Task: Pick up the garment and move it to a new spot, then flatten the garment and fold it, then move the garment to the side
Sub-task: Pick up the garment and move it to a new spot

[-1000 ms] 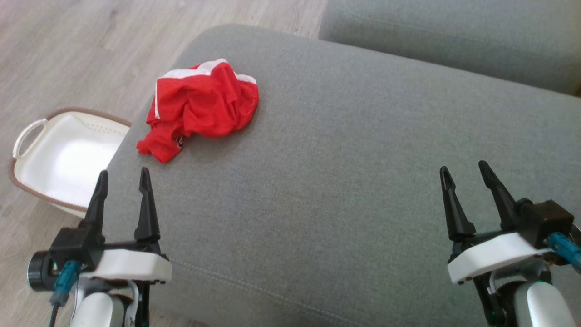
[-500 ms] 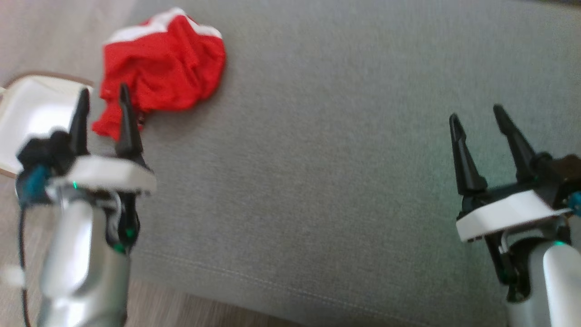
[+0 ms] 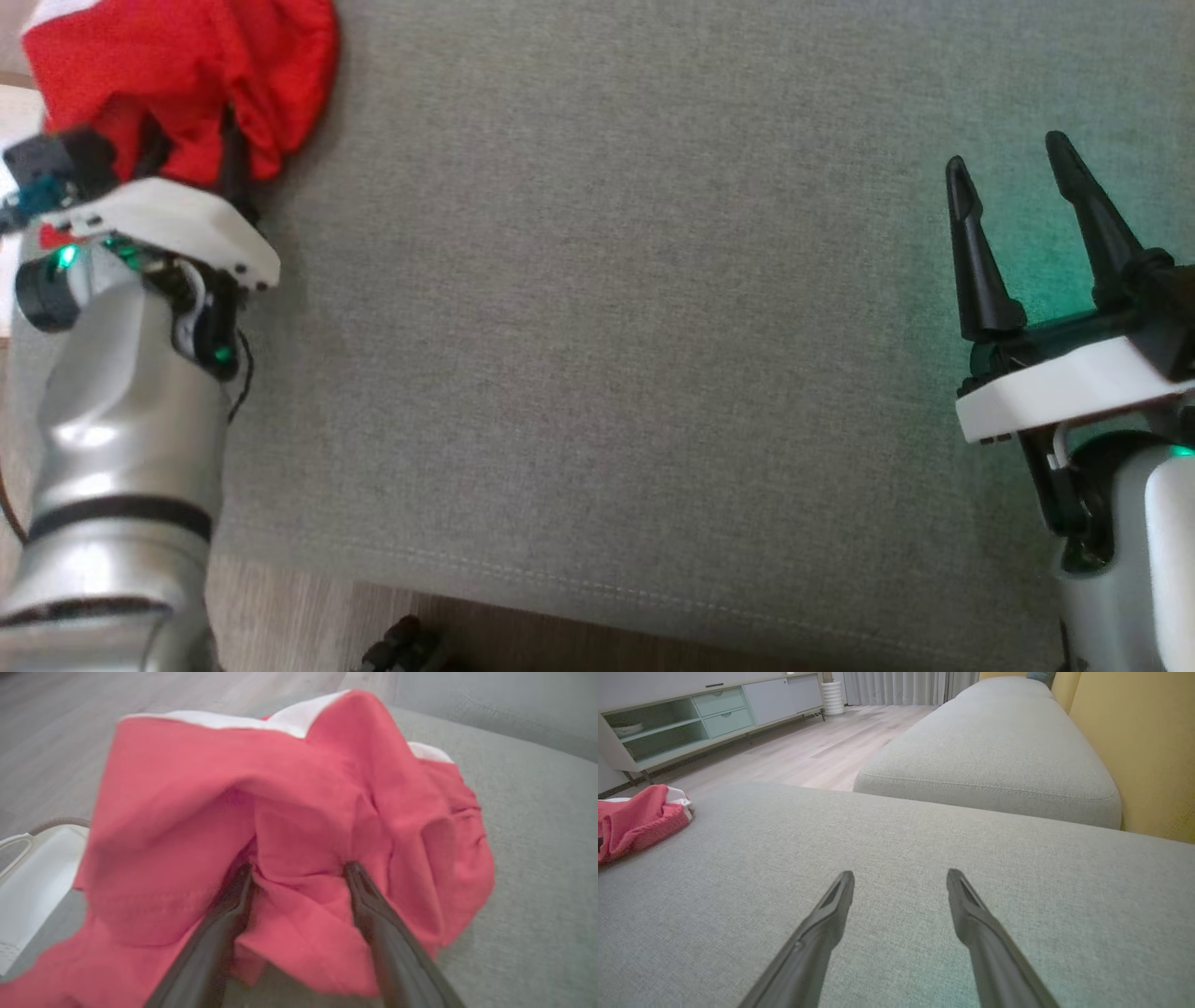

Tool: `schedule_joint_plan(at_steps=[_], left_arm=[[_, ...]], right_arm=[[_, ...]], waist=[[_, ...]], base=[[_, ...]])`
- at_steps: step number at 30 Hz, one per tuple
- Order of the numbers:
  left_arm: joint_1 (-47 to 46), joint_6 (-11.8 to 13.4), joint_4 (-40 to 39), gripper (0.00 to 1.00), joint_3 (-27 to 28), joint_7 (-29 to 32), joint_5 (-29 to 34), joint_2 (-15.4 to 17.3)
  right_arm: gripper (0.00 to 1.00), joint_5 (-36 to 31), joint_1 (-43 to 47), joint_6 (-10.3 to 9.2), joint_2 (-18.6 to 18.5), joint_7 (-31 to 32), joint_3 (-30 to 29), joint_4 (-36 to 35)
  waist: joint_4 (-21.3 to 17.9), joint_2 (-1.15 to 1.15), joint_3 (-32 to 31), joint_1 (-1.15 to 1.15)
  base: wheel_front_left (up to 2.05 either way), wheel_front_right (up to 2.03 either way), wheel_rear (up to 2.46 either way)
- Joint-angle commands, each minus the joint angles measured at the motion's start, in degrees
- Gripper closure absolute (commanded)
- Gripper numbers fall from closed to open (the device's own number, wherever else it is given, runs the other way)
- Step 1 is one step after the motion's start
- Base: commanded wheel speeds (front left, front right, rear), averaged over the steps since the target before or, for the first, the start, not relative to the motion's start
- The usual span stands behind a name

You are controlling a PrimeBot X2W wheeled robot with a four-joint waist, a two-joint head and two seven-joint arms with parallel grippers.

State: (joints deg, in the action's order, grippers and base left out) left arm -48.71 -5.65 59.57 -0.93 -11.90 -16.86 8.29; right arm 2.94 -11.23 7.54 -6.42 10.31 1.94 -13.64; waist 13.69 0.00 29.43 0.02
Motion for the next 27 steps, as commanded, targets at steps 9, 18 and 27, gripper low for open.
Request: schedule_joint_plan(at_steps=[9, 18, 27], left_arm=[[-5.3, -0.7, 8.1, 1.0, -0.1, -0.6, -0.1, 4.8], [-1.6, 2.7, -6.5, 1.0, 0.8, -3.1, 2.6, 6.9], [14.8, 5.6, -30.9, 1.0, 5.0, -3.1, 5.4, 5.9]], right_arm=[[0.0, -0.6, -0.7, -0.05, -0.1, -0.2, 0.9, -2.2], [0.0, 0.0, 0.1, -0.05, 0.7, -2.1, 0.5, -0.8], [0.0, 1.9, 2.6, -0.05, 2.1, -4.6, 0.3, 2.1]], waist=[[-0.5, 0.0, -1.0, -0.02], [-0.7, 0.0, -6.8, -0.02], [-2.5, 0.0, -15.8, -0.02]], base=[[0.0, 0.0, 0.0], [0.0, 0.0, 0.0], [0.0, 0.0, 0.0]])
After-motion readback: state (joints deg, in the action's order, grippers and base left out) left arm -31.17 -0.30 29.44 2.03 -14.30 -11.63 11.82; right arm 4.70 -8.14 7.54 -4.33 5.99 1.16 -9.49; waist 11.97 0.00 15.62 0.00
